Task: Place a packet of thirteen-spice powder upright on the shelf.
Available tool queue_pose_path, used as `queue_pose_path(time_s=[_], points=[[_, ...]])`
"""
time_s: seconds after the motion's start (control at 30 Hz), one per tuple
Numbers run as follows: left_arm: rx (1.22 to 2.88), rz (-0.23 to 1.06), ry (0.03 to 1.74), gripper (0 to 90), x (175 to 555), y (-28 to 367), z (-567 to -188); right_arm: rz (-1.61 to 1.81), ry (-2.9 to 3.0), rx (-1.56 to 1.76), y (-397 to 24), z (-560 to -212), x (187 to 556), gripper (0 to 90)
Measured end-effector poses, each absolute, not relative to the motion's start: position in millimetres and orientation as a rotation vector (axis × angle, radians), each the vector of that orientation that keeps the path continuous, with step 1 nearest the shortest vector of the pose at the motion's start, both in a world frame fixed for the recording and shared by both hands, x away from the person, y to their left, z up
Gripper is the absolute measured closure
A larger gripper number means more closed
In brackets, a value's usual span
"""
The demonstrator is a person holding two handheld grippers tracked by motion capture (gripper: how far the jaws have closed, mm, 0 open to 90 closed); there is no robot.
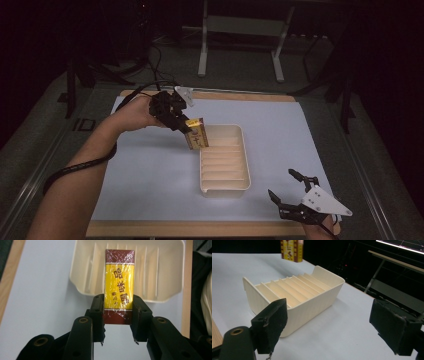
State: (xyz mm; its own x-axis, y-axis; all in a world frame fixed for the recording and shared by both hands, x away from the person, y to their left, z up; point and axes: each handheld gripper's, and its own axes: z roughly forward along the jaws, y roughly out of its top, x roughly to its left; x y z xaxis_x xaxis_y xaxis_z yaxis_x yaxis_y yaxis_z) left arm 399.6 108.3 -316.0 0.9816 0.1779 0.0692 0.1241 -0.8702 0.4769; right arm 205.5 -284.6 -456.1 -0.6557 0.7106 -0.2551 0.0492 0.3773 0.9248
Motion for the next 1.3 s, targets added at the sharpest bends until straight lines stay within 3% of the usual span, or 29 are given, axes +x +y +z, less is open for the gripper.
queue_pose_path(time_s=[0.67,1.3], points=[[2.535,0.186,0.148,67.8,439.2,80.4,-339.8,1.317,2.0,0.655,-285.3,-457.4,206.0,14.9],[2.576,0.198,0.094,67.8,467.0,58.1,-354.6,1.322,2.001,0.663,-287.0,-457.4,205.9,14.9]])
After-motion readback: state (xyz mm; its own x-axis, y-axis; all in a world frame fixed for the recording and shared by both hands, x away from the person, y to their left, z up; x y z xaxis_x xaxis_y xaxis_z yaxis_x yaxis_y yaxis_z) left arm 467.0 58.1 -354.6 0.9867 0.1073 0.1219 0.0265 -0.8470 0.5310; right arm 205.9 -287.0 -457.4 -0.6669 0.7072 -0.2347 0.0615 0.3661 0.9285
